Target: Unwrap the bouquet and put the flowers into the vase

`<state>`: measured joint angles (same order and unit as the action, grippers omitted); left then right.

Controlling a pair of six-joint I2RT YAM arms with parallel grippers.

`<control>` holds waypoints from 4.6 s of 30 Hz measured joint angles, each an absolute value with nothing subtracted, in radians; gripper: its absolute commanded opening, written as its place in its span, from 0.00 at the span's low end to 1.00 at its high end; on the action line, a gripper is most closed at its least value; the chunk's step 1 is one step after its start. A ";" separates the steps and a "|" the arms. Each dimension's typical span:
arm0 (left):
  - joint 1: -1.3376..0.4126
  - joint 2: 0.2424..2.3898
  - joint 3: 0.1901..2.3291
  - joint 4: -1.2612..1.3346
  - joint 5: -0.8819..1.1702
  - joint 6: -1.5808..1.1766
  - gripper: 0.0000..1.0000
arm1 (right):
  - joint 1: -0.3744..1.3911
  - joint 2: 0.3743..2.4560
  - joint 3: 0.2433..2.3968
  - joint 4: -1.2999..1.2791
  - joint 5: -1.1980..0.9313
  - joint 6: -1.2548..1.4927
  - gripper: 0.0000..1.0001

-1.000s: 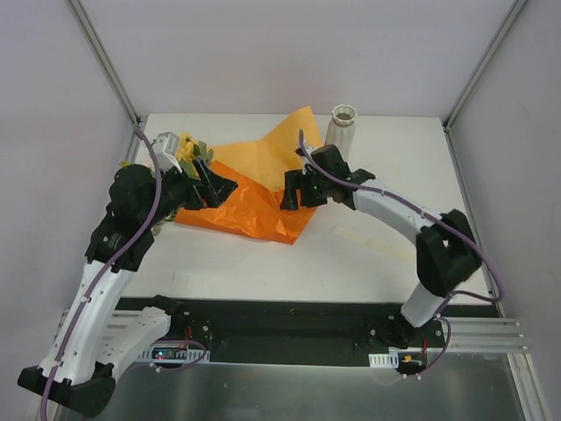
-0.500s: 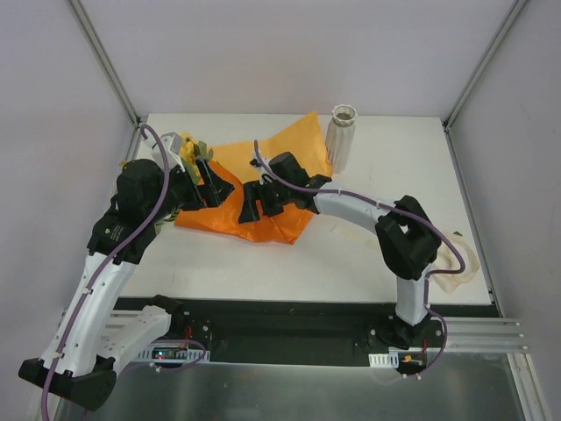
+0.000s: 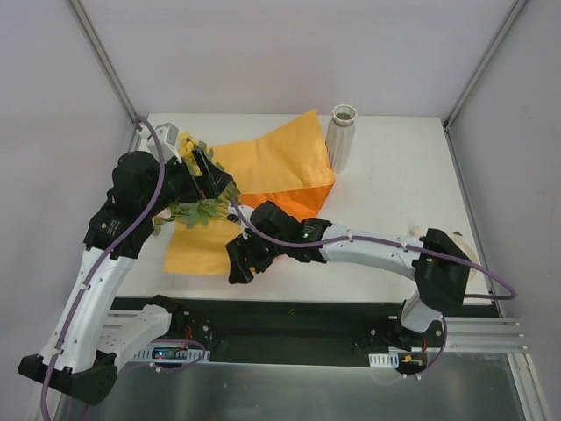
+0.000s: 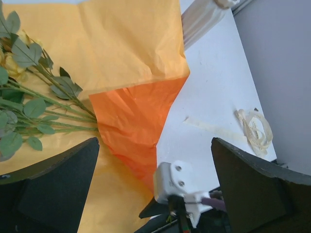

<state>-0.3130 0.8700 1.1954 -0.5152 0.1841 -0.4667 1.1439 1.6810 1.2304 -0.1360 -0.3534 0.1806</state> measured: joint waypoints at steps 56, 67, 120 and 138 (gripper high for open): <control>-0.782 1.496 0.993 -0.065 0.567 -0.746 0.97 | 0.181 1.204 0.702 -0.479 -0.036 0.363 0.01; -0.866 1.584 1.048 -0.041 0.576 -0.747 0.97 | 0.150 1.404 0.707 -0.411 -0.007 0.380 0.01; -0.169 1.634 1.001 -0.275 0.102 -1.111 0.49 | 0.051 0.518 0.720 -0.838 -0.226 0.147 0.57; -0.169 1.692 0.997 -0.274 0.062 -1.134 0.21 | 0.051 0.526 0.720 -0.839 -0.225 0.145 0.57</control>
<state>-0.1692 1.6917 0.9974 -0.2741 0.0616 -1.1336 0.0513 0.5262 0.7197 -0.8391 -0.2249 0.1452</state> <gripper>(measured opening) 0.265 0.566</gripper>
